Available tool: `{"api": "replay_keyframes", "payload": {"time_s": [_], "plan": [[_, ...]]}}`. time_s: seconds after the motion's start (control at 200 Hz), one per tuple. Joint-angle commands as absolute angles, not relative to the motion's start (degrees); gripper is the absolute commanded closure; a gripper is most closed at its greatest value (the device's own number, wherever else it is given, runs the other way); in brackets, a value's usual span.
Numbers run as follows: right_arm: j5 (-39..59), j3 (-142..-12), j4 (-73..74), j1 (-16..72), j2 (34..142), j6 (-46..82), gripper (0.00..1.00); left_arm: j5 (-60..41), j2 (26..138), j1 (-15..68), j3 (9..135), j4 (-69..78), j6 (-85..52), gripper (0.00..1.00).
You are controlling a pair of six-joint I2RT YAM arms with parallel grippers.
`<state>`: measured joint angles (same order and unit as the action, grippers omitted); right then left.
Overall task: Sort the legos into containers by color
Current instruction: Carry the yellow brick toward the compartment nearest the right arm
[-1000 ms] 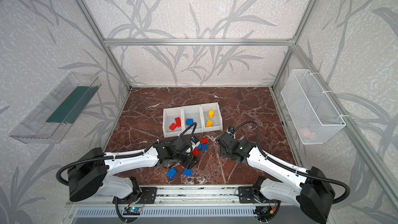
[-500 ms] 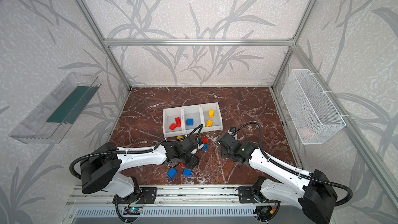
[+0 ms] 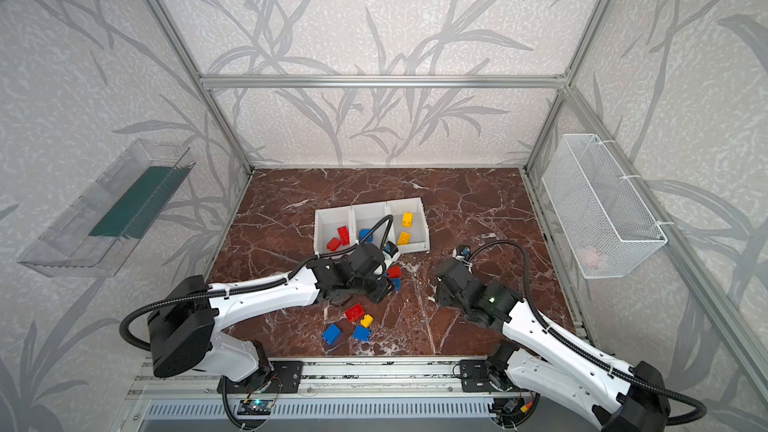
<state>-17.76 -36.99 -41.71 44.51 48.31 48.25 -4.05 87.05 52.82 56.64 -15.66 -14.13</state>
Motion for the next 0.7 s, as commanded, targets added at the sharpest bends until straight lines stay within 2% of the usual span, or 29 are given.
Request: {"api": "replay_keyframes", "payload": {"time_s": [0.0,0.33,0.48,0.54,0.635,0.695], "plan": [[-18.29,-36.04,-44.86,43.95,45.52,48.52,0.38,-4.97,92.73,47.81,64.96,-13.23,-11.26,0.58],[-16.54,-36.13,-47.2,43.77,43.26,46.67,0.38,-8.27,114.84,42.22,91.93,-16.07,-8.15,0.58],[-16.08,-35.53,-47.57,43.77,42.38,46.36,0.38,-9.05,119.36,41.75,97.18,-16.05,-8.53,0.58],[-16.26,-35.34,-47.72,43.7,42.28,46.27,0.38,-9.14,119.78,41.75,97.84,-15.77,-8.75,0.54],[-16.34,-35.08,-47.26,43.68,42.3,46.31,0.37,-8.36,119.81,41.7,97.8,-15.9,-8.76,0.4],[-16.35,-35.2,-46.76,43.73,42.58,46.31,0.37,-7.75,119.69,41.68,97.8,-16.21,-8.98,0.35]]}}
